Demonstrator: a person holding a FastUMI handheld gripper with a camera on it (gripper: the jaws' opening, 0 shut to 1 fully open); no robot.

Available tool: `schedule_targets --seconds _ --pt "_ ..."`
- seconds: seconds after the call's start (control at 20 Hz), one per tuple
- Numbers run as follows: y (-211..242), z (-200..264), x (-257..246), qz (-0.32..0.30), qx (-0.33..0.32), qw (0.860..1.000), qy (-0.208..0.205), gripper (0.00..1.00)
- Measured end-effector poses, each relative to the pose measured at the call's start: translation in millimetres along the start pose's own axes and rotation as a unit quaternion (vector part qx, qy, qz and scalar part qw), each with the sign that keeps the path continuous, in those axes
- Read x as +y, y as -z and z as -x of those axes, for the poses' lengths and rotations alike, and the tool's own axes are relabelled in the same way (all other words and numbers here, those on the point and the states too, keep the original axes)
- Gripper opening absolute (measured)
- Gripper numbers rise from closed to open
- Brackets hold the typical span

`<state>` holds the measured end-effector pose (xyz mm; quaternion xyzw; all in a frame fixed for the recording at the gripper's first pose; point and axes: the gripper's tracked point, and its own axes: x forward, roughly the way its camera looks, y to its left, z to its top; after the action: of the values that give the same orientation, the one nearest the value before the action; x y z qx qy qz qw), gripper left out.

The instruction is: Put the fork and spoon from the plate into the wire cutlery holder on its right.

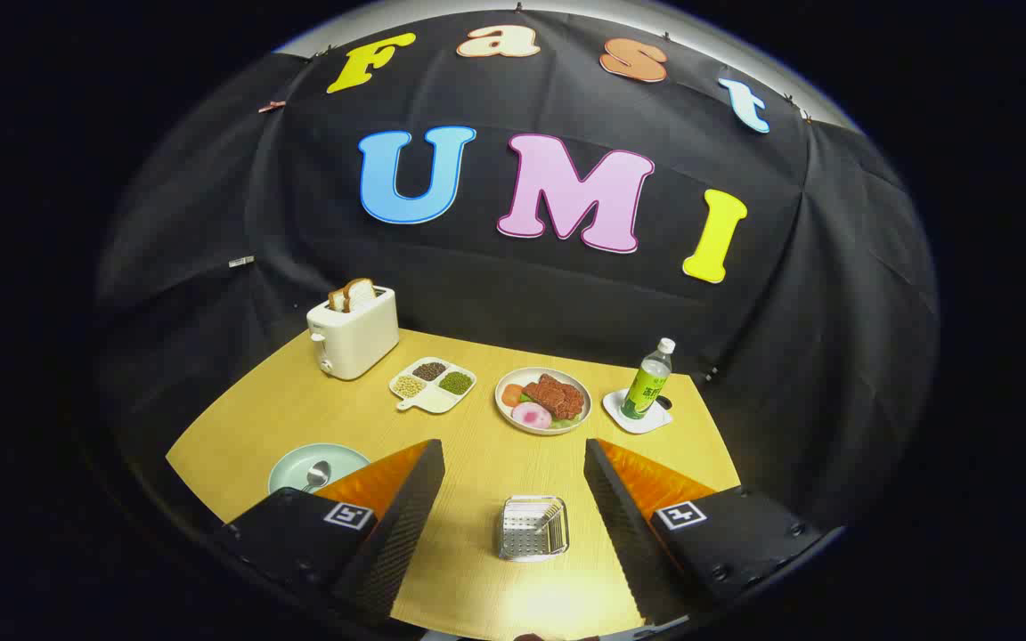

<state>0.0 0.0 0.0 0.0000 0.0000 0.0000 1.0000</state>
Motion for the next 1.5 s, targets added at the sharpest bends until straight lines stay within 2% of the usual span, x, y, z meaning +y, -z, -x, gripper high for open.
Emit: schedule_targets --seconds 0.3,0.75,0.8,0.9,1.0,1.1,1.2,1.35,1.4,1.45,1.5 --pt "-3.3 -1.8 22.4 0.008 0.006 1.000 -0.011 0.98" --pt "-5.9 -4.5 40.9 0.003 0.007 1.000 0.000 0.99" --pt "-4.6 -4.5 45.4 -0.002 0.012 1.000 -0.005 0.99" --pt "8.6 -4.0 74.8 -0.025 0.052 0.997 -0.053 0.99" --pt "37.4 -0.9 116.2 -0.055 0.130 0.983 -0.117 0.99" --pt "69.7 1.2 157.4 -0.092 0.203 0.961 -0.166 0.99" --pt "89.7 -0.5 179.7 -0.111 0.254 0.944 -0.178 0.98" --pt "125.9 -14.1 212.8 -0.124 0.307 0.926 -0.182 0.98" --pt "134.1 -19.8 223.6 -0.133 0.322 0.920 -0.182 0.87" --pt "141.3 -24.6 233.6 -0.141 0.334 0.914 -0.182 0.82" --pt "148.9 -32.0 242.7 -0.143 0.345 0.910 -0.180 0.82"
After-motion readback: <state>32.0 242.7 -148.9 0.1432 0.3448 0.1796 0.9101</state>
